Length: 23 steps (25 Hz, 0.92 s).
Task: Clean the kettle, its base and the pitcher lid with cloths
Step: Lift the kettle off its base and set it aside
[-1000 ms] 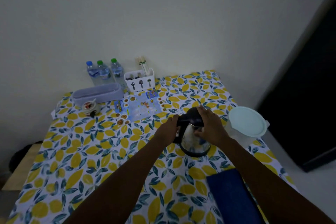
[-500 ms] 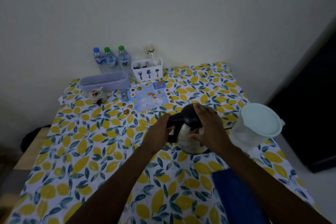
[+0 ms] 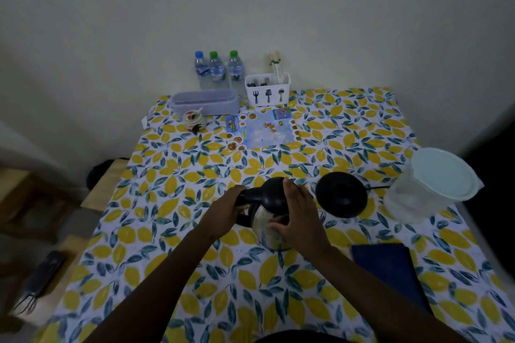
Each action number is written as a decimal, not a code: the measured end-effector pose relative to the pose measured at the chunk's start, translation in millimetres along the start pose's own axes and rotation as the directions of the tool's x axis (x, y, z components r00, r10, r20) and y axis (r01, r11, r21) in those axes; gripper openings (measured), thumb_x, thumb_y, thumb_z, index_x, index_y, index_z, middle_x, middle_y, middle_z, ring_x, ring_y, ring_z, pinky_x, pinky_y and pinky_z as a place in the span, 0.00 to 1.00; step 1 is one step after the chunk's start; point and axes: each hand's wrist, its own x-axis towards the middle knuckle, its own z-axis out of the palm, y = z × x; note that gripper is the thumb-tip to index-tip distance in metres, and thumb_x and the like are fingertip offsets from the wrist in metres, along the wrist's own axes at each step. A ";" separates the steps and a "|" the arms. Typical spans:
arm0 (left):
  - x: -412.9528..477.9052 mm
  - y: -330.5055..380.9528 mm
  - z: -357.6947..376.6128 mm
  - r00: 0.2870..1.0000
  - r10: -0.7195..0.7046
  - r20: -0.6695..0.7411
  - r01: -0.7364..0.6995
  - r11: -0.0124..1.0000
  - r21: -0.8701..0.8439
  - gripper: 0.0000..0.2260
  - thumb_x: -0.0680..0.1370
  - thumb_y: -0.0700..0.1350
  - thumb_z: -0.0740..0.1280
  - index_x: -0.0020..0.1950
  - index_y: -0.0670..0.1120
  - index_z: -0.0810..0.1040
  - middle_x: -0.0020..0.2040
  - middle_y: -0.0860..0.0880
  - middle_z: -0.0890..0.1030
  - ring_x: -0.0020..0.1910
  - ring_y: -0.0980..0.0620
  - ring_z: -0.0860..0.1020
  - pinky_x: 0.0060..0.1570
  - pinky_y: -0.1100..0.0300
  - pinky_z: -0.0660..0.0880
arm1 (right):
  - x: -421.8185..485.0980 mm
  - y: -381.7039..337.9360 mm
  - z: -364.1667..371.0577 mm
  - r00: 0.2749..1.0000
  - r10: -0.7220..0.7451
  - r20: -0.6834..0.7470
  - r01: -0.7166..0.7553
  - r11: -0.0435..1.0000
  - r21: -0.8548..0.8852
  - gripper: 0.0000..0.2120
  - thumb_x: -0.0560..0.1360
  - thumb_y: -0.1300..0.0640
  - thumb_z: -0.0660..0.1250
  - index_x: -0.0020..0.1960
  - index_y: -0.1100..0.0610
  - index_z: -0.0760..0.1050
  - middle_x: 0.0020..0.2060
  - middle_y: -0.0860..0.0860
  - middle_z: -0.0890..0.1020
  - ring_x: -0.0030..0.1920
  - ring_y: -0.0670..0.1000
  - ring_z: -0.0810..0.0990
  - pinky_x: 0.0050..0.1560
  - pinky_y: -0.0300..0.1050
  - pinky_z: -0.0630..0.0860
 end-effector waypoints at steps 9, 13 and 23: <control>8.5 28.8 12.1 0.999 -0.025 -0.029 0.024 0.999 -0.046 0.21 0.81 0.51 0.61 0.72 0.47 0.65 0.70 0.45 0.71 0.68 0.45 0.70 0.67 0.46 0.67 | -12.5 37.2 -3.9 1.000 0.002 0.023 0.006 0.938 -0.347 0.52 0.67 0.28 0.62 0.76 0.62 0.50 0.76 0.59 0.59 0.76 0.57 0.51 0.70 0.64 0.63; 22.2 63.3 30.8 0.986 -0.048 -0.162 0.080 0.977 0.199 0.31 0.75 0.67 0.58 0.71 0.48 0.67 0.67 0.47 0.76 0.67 0.45 0.72 0.72 0.38 0.56 | -17.4 42.5 -0.7 0.999 0.005 0.042 0.009 0.949 -0.316 0.46 0.71 0.28 0.54 0.76 0.61 0.52 0.75 0.59 0.62 0.75 0.56 0.53 0.68 0.64 0.64; 25.2 75.1 31.0 0.959 0.041 -0.280 -0.027 0.998 0.054 0.13 0.80 0.53 0.57 0.55 0.45 0.72 0.42 0.44 0.78 0.36 0.47 0.75 0.36 0.55 0.68 | -18.6 46.7 3.6 0.998 0.021 0.065 -0.006 0.974 -0.227 0.46 0.72 0.28 0.55 0.78 0.57 0.48 0.78 0.55 0.52 0.77 0.52 0.47 0.71 0.64 0.55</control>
